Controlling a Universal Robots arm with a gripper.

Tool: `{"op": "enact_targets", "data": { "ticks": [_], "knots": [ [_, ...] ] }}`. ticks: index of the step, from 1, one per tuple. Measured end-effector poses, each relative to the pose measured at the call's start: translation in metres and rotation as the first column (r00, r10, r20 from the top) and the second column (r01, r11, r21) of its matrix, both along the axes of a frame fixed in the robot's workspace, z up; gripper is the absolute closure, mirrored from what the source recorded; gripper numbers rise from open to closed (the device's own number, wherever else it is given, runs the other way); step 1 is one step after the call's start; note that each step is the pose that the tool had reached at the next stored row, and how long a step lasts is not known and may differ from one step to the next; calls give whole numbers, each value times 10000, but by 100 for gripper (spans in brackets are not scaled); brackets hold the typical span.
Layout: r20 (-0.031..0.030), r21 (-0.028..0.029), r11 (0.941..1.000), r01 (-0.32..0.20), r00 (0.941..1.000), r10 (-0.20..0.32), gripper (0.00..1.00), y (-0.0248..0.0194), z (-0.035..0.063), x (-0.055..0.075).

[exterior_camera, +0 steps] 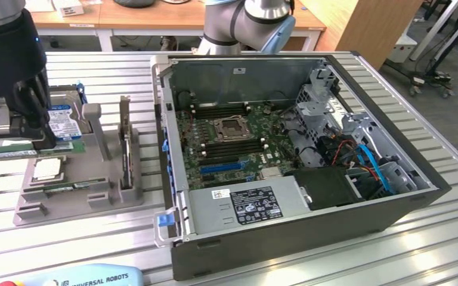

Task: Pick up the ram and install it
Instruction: 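Pick up the ram and move it above insertion slot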

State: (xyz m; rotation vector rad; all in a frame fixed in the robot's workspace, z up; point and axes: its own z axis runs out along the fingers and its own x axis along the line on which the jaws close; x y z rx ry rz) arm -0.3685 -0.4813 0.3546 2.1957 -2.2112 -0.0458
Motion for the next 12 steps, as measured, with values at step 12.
{"op": "enact_targets", "data": {
  "ticks": [12],
  "knots": [
    [0, 0, 10000, 0, 10000, 0, 89, 0, 201, 0]
  ]
}}
